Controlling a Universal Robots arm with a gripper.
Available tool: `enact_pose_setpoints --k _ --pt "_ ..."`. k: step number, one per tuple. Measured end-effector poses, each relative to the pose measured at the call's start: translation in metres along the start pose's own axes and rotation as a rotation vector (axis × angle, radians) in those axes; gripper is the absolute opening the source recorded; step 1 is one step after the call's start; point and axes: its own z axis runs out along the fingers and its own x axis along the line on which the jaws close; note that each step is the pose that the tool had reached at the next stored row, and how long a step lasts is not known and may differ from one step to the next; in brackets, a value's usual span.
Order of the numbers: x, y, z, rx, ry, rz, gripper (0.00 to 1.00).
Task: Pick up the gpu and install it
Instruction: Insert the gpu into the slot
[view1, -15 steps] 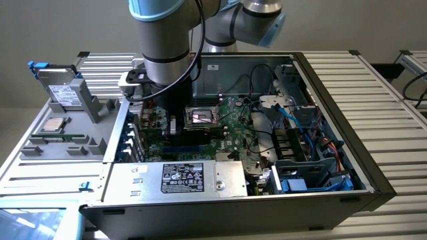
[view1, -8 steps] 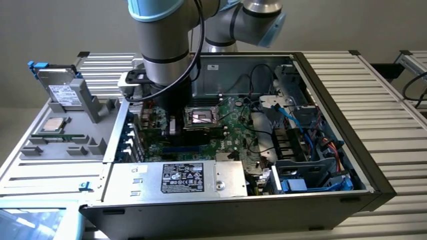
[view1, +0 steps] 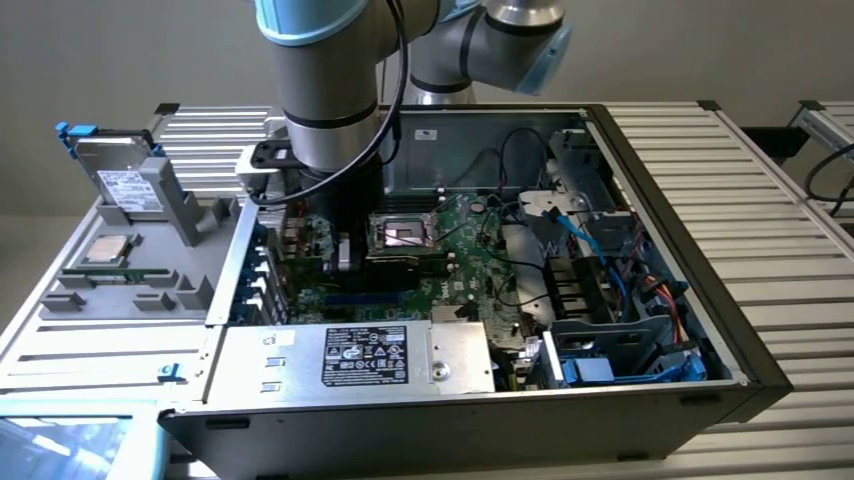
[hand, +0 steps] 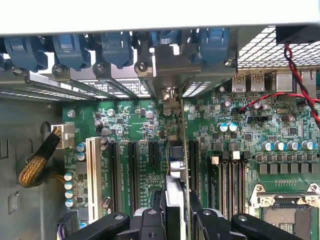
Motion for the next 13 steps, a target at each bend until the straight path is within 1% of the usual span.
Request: enact_pose_setpoints --k 6,13 --pt "-0.0001 0.0 0.0012 0.0004 -0.0006 0.0 0.29" --pt "-0.0001 0.0002 0.0019 0.0001 0.0002 0.0 0.29"
